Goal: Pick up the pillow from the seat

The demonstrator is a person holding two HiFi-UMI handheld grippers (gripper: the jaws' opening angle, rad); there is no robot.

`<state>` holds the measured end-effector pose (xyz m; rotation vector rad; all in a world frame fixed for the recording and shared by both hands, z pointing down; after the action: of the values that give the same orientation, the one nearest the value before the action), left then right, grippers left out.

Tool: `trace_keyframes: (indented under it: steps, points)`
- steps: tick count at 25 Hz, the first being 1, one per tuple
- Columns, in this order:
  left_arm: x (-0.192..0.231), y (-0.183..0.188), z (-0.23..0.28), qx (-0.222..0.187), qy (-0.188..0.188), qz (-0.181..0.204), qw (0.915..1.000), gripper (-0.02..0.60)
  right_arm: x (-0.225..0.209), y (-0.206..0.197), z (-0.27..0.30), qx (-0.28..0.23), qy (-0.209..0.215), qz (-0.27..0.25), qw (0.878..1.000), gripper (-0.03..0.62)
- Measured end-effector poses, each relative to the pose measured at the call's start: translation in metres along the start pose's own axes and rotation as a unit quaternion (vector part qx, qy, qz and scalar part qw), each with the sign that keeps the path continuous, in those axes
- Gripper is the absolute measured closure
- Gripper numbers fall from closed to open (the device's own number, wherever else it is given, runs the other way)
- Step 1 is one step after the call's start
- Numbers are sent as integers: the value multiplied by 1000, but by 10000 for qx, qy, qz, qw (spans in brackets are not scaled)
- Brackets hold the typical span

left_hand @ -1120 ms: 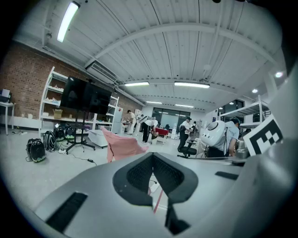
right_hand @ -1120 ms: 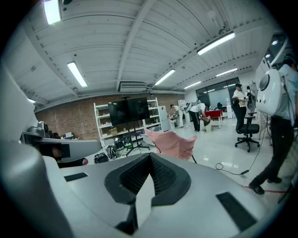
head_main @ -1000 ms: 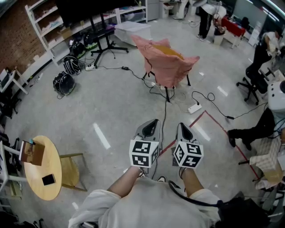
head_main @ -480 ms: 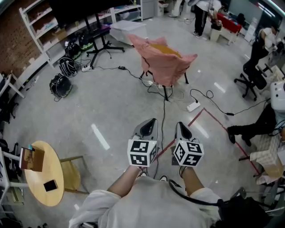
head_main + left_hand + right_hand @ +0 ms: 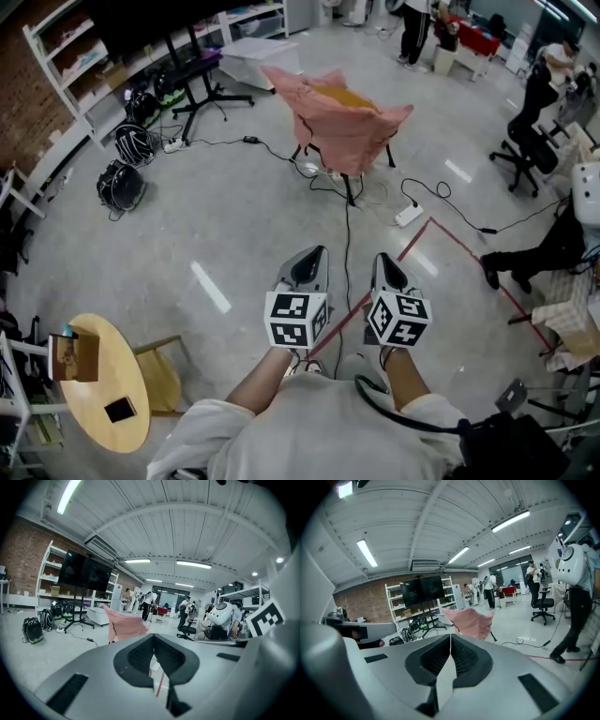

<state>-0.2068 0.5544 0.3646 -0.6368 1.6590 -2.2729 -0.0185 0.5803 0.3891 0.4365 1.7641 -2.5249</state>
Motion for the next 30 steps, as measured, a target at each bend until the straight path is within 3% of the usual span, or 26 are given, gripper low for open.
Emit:
trace_keyframes:
  steps: [6,12,30]
  points:
    - [8,-3,20,95,-85,42,9999,574,-16,-5,13,104,-239,175,9995,565]
    - [14,-1,56,115,-14,57,9999,574,-39,1,47,164,-205,194,9995,563]
    - [3,45,216,189,366,41,9991,574,-154,77,177,461,197,107,9987,565]
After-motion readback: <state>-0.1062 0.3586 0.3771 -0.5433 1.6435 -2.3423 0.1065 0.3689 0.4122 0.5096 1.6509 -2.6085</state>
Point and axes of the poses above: the fingertips, and each gripper's own axes: z forward along the fingers, x to its left, y out of its top, the point moved 9 cm from there along -z, backward along the fingers, and after that the axes turned 3 degrees about y, right-handed, at the moved point
